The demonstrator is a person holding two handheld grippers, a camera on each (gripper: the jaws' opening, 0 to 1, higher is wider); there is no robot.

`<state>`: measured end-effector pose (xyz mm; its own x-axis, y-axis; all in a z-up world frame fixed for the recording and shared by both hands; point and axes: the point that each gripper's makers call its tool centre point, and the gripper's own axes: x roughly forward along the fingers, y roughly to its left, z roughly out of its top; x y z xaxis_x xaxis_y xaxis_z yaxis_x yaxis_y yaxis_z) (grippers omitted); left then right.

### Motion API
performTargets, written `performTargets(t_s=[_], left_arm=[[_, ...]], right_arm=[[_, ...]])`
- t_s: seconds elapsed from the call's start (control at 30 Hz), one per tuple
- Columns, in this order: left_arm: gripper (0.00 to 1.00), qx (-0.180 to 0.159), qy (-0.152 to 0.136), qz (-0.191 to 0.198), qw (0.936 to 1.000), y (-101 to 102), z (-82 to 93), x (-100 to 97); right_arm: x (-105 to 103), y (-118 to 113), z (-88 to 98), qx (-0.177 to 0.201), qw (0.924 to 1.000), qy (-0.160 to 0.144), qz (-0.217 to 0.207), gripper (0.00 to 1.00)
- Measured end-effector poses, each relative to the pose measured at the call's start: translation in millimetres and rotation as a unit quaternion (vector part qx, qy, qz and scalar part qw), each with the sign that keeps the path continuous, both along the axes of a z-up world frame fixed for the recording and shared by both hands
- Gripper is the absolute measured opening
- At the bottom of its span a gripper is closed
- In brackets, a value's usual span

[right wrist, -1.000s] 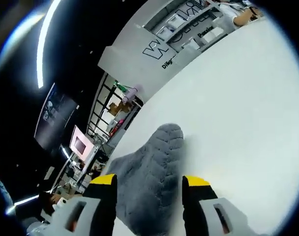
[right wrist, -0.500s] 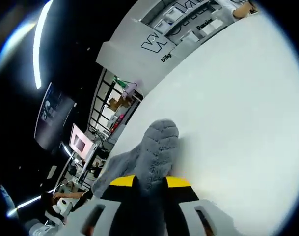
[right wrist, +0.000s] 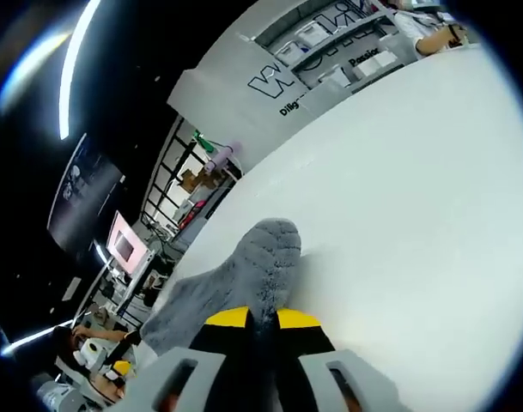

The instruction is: Fold the towel on the table until its edges align and the towel forms a compact rectangular stack.

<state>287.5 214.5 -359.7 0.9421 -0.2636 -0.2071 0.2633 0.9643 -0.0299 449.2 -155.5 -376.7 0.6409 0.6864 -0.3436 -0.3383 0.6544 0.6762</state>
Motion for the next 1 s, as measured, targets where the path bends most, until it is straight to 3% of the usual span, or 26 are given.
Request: performTargets(t_s=[0.2,0.47,0.67,1.0], left_arm=[[0.95,0.002,0.001,0.002,1.0000,1.0,0.5,-0.6],[0.95,0.004,0.003,-0.001,1.0000,-1.9,0.7,-0.3],[0.95,0.004,0.005,-0.006,1.0000,-7.3,-0.6,1.7],[0.95,0.006,0.003,-0.013,0.9999,-10.9,1.1,0.3]], right_arm=[[7.9,-39.5,1.0,-0.022,0.9992,0.000,-0.032,0.09],[5.4,-116.2,5.1,-0.042,0.9936,-0.001,-0.105,0.09],[-14.1,-122.3,3.7,-0.049,0.9915,0.002,-0.120,0.09],[-13.1,-100.7,20.1,-0.065,0.9922,-0.021,-0.104,0.09]])
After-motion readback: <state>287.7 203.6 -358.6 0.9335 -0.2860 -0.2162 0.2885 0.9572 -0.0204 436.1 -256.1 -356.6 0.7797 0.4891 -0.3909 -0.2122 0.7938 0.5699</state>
